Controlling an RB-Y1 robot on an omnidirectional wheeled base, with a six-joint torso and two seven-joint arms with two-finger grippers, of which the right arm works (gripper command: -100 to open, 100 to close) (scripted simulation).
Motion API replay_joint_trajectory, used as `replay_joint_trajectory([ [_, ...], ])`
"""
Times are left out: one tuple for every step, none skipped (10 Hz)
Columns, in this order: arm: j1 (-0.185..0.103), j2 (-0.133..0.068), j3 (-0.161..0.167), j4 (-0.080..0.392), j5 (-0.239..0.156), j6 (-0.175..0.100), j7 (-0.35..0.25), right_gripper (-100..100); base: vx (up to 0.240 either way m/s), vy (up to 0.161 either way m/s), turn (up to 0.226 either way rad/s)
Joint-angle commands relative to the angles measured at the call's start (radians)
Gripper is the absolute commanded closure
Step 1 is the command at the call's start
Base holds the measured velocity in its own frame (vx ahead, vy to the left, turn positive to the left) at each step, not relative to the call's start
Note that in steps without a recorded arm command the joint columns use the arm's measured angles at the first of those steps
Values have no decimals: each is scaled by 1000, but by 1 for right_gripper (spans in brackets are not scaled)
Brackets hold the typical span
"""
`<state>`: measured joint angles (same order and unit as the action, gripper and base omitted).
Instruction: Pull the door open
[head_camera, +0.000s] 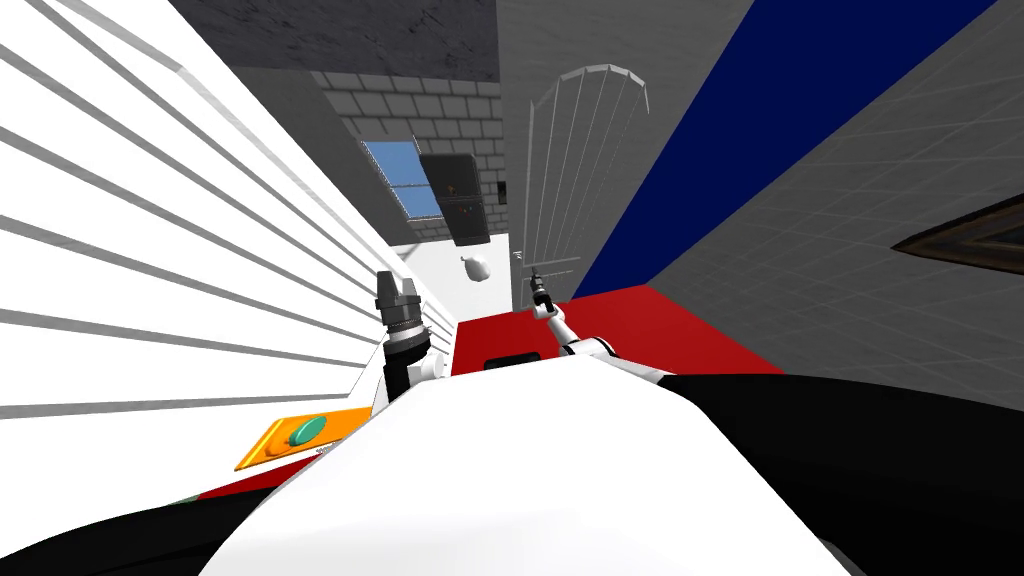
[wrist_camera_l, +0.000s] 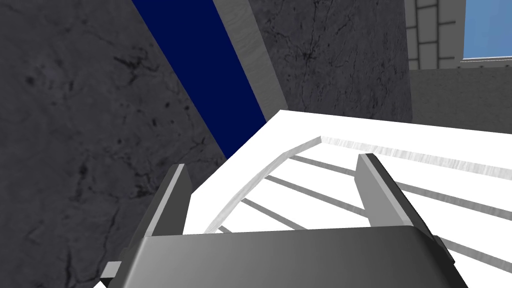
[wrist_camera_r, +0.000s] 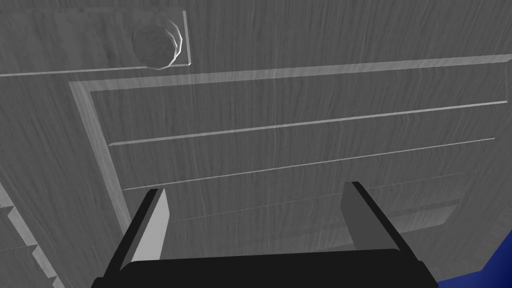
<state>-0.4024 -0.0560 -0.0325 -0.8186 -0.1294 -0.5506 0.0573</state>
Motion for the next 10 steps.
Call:
replay_joint_trajectory([
  [-18,1,-2,38,-2,-1,2,-100,74,-9,14],
  [-37,3,-4,73,-6,1,5,-100,63,-5,20],
  [-56,5,-6,106,-9,3,7,-100,77,-15,37],
  [-56,5,-6,108,-9,3,7,-100,56,-12,14],
  [-74,6,-8,140,-12,5,9,-100,54,-10,15],
  [-89,8,-10,168,-14,7,11,-100,75,-7,23],
  [-104,10,-11,195,-17,8,13,-100,90,-5,31],
  [-131,13,-14,243,-21,11,17,-100,125,-21,34],
  [-152,16,-16,282,-24,14,19,-100,138,-33,50],
  [-160,18,-17,297,-26,15,20,-100,117,-25,27],
])
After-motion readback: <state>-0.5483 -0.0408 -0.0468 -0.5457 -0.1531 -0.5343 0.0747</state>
